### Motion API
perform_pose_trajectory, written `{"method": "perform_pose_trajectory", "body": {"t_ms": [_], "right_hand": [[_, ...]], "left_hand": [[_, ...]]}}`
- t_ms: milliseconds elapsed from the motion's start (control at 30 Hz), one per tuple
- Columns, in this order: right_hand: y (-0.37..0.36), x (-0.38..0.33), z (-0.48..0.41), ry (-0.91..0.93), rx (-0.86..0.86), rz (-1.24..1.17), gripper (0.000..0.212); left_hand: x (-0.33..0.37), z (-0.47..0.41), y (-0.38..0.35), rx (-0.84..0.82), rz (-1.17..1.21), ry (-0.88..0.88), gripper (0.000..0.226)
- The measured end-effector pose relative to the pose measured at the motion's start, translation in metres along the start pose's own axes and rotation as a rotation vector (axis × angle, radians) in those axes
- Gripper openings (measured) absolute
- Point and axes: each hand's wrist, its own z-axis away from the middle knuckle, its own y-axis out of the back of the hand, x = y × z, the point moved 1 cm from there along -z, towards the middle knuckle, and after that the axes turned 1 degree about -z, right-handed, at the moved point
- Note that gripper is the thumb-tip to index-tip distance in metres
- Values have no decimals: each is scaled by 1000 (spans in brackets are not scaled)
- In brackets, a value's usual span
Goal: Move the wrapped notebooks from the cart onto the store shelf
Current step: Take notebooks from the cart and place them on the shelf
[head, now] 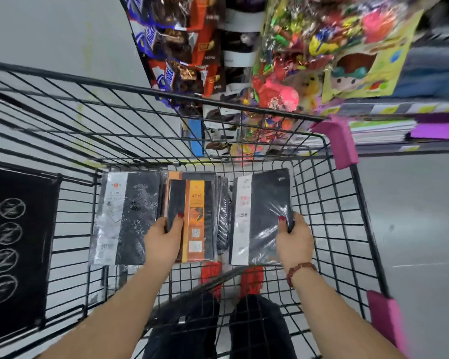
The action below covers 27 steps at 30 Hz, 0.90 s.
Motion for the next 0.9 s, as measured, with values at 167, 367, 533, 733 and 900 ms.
{"method": "perform_pose_trajectory", "body": {"t_ms": [167, 367, 533, 733, 900], "right_hand": [[38, -26, 40, 107, -20, -11, 14], [113, -42, 91, 202, 13, -252, 26], [173, -46, 105, 211, 72, -497, 18], [243, -11, 102, 95, 135, -756, 12], [320, 35, 106, 143, 225, -870, 15]], "left_hand": [[26, 30, 24, -19, 49, -16, 29], [60, 70, 66, -27, 104, -104, 44], [99, 111, 81, -69, 114, -267, 27], [139, 165, 51, -132, 124, -405, 34], [167, 235, -17, -166, 81, -494, 26]]}}
